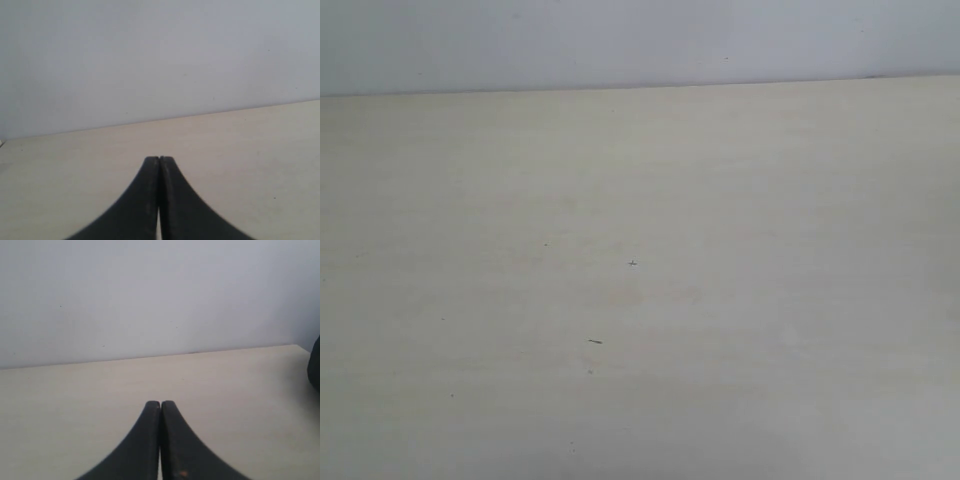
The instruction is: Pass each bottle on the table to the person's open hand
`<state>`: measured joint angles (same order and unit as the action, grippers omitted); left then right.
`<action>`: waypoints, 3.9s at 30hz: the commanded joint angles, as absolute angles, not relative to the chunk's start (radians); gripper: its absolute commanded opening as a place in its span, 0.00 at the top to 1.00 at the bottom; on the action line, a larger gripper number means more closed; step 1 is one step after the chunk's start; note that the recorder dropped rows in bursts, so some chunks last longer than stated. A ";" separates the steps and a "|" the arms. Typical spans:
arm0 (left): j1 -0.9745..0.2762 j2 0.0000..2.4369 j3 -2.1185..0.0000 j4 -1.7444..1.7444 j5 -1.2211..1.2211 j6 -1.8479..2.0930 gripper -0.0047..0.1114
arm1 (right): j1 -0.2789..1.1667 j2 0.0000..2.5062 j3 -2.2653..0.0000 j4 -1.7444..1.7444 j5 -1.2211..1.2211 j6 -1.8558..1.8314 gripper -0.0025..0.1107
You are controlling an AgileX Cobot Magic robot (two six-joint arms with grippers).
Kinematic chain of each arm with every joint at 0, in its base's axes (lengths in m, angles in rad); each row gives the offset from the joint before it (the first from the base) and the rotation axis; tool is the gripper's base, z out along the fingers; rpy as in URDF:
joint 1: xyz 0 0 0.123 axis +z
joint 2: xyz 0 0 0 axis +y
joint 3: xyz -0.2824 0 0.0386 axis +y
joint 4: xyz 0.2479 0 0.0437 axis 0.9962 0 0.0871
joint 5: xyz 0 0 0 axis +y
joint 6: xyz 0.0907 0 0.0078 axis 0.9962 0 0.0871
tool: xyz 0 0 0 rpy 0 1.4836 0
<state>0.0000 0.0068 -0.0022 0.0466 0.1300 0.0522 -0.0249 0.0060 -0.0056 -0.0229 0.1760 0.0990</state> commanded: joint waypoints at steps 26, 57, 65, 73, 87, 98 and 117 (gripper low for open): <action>0.001 0.000 0.000 0.049 0.126 0.049 0.95 | -0.023 0.000 0.000 0.027 0.184 0.132 0.97; 0.001 0.000 0.000 0.049 0.126 0.049 0.95 | -0.023 0.000 0.000 0.027 0.199 0.132 0.97; 0.001 0.000 0.000 0.049 0.126 0.049 0.95 | -0.023 0.000 0.000 0.027 0.199 0.132 0.97; 0.001 0.000 0.000 0.049 0.126 0.049 0.95 | -0.023 0.000 0.000 0.027 0.199 0.132 0.97; 0.001 0.000 0.000 0.049 0.126 0.049 0.95 | -0.023 0.000 0.000 0.025 0.199 0.132 0.97; 0.001 0.000 0.000 0.049 0.126 0.049 0.95 | -0.023 0.000 0.000 0.027 0.199 0.132 0.97; 0.001 0.000 0.000 0.049 0.126 0.049 0.95 | -0.023 0.000 0.000 0.027 0.199 0.132 0.97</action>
<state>0.0000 0.0068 -0.0022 0.0487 0.1300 0.0522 -0.0249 0.0060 -0.0056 0.0261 0.1996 0.1314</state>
